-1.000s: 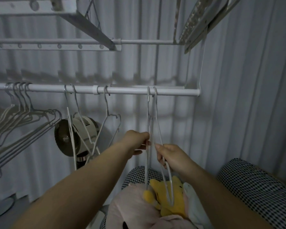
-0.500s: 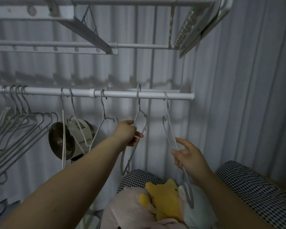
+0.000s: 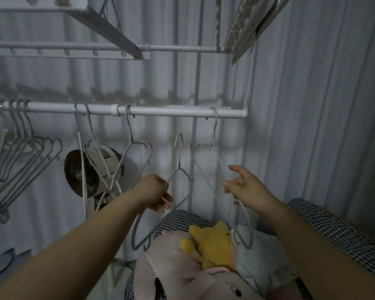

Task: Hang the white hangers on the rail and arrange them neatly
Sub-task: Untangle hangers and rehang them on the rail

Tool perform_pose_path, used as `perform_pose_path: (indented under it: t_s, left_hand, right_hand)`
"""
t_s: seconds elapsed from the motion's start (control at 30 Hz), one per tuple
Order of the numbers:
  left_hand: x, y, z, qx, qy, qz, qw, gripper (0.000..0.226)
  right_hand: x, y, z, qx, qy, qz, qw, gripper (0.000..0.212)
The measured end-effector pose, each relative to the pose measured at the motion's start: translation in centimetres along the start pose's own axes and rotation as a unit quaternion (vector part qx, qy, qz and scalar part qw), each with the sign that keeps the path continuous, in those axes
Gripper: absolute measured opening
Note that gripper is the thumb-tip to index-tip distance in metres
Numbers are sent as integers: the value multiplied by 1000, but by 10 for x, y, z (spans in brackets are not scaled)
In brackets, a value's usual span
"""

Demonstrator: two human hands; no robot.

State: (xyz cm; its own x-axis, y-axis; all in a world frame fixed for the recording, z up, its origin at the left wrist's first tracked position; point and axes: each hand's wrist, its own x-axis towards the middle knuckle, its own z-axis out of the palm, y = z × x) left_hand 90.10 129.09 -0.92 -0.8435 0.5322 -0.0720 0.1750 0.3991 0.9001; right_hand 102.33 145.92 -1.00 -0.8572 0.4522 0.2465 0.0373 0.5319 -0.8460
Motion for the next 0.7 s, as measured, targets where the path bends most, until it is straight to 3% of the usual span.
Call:
perform_pose_path:
  t_s: [0.07, 0.13, 0.2, 0.27, 0.37, 0.47, 0.6, 0.7]
  left_hand:
    - [-16, -21, -11, 17, -16, 5, 1000, 21]
    - [-34, -38, -24, 47, -34, 1, 998, 26]
    - [-54, -52, -35, 72, -44, -7, 996, 25]
    - [-79, -63, -46, 99, -64, -2, 993, 16]
    - [-117, -79, -69, 126, -82, 12, 989, 15]
    - [-153, -100, -100, 124, -116, -10, 985, 15]
    - [-201, -129, -130, 143, -201, -50, 968, 17]
    - [-230, -146, -141, 149, -229, -64, 960, 23]
  right_hand:
    - [-3, -1, 1, -149, 98, -37, 983, 50]
    - [-11, -6, 7, -322, 258, -214, 885, 34]
    - [-18, -15, 23, -368, 267, -364, 813, 28]
    - [-31, -31, 48, -381, 129, -366, 839, 23]
    - [-46, -45, 81, -357, -109, -147, 916, 56]
    - [-61, -50, 107, -205, -223, -23, 953, 67]
    - [-97, -55, 136, -93, -372, -21, 924, 25]
    - [-131, -63, 150, -26, -408, -9, 913, 22]
